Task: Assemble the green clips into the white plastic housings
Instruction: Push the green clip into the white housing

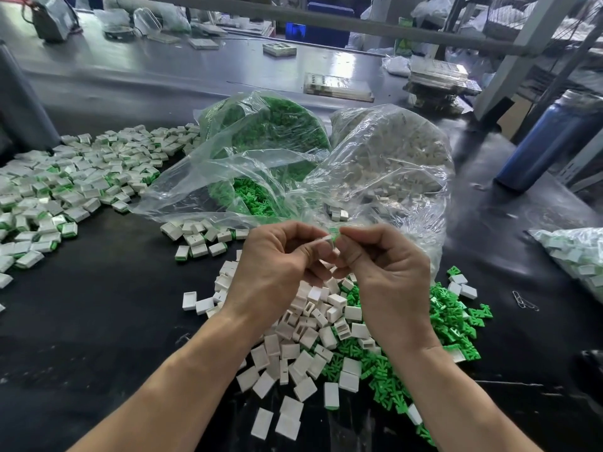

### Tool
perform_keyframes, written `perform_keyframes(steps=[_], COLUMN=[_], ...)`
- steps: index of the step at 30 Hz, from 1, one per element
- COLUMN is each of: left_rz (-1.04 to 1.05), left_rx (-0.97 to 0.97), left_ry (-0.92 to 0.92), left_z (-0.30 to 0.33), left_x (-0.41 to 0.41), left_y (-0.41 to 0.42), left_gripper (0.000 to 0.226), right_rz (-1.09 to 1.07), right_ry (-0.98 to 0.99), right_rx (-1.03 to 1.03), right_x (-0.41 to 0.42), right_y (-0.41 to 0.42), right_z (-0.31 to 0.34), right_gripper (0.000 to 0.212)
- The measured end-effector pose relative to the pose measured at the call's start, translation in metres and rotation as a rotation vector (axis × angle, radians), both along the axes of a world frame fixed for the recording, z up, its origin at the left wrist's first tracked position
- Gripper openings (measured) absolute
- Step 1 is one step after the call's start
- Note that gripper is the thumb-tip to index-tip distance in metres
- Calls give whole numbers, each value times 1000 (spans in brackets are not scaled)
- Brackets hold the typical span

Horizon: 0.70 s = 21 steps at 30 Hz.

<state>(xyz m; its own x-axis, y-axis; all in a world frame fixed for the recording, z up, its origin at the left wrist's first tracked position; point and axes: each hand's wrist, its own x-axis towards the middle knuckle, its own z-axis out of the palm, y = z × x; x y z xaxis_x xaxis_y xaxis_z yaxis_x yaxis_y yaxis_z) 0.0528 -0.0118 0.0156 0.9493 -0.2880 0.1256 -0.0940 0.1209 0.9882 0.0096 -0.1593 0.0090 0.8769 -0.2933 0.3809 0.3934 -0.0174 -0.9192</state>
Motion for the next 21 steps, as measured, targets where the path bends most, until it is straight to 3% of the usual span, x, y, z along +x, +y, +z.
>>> perform_keyframes(steps=[11,21], left_rz=[38,37], left_rx=[-53,-40], left_ry=[20,-68], left_z=[0,-1], left_x=[-2,-2], left_y=[0,-5], left_gripper=[4,9], right_rz=[-67,-36], right_ry=[-17,42], right_rx=[83,73], right_x=[1,2], right_y=[11,3], right_z=[-1,3], right_gripper=[10,11])
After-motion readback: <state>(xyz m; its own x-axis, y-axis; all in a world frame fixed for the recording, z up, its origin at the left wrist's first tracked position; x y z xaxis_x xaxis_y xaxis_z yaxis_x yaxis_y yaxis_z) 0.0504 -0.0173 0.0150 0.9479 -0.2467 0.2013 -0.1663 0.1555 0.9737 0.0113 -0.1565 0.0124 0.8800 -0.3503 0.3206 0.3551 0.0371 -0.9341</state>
